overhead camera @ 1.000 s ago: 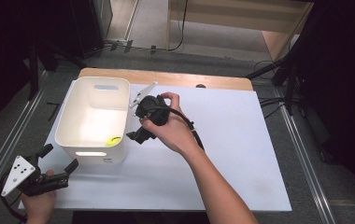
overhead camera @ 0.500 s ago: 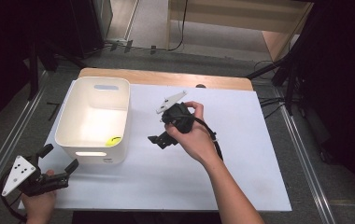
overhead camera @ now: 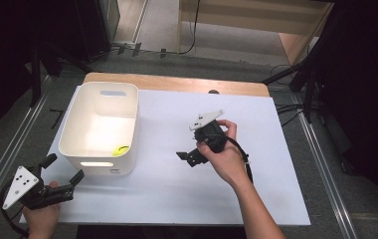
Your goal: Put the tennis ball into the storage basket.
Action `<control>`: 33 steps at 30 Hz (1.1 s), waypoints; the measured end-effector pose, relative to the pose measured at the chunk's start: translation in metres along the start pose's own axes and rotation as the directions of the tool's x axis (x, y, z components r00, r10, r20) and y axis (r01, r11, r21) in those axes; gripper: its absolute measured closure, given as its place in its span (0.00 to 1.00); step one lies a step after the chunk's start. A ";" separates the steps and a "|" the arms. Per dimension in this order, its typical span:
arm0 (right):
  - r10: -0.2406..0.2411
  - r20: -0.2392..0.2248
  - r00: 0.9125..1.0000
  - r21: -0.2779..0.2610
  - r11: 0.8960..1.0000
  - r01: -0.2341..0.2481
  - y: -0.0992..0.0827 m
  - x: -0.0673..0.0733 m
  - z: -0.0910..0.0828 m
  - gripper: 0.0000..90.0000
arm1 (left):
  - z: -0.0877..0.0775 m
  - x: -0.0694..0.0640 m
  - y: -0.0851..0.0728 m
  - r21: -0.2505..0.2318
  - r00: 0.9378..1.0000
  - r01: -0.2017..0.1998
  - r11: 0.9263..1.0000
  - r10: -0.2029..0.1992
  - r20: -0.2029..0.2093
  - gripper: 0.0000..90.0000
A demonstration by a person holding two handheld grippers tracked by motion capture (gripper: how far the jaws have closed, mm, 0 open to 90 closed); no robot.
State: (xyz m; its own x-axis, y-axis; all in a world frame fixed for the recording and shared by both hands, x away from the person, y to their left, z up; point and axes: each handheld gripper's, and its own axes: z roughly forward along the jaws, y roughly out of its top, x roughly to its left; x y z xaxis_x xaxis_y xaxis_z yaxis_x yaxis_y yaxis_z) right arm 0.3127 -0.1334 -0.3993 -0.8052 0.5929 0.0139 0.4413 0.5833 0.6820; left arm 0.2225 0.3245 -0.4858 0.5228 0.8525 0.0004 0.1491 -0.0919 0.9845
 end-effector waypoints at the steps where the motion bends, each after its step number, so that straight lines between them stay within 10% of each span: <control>1: 0.005 0.002 1.000 0.001 1.000 -0.005 -0.003 -0.001 -0.001 0.00 | 0.000 0.000 0.000 0.000 1.000 0.000 1.000 0.000 0.000 0.00; 33: 0.150 0.104 0.983 -0.116 0.984 -0.137 -0.102 -0.023 -0.041 0.00 | 0.001 -0.001 0.000 0.004 1.000 -0.008 1.000 0.008 -0.005 0.00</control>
State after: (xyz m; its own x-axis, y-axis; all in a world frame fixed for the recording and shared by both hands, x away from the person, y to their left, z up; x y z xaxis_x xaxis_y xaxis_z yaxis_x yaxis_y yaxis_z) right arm 0.2701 -0.2291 -0.4393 -0.6845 0.7279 0.0397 0.4990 0.4281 0.7535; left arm 0.2222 0.3230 -0.4861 0.5200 0.8541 0.0086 0.1484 -0.1003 0.9838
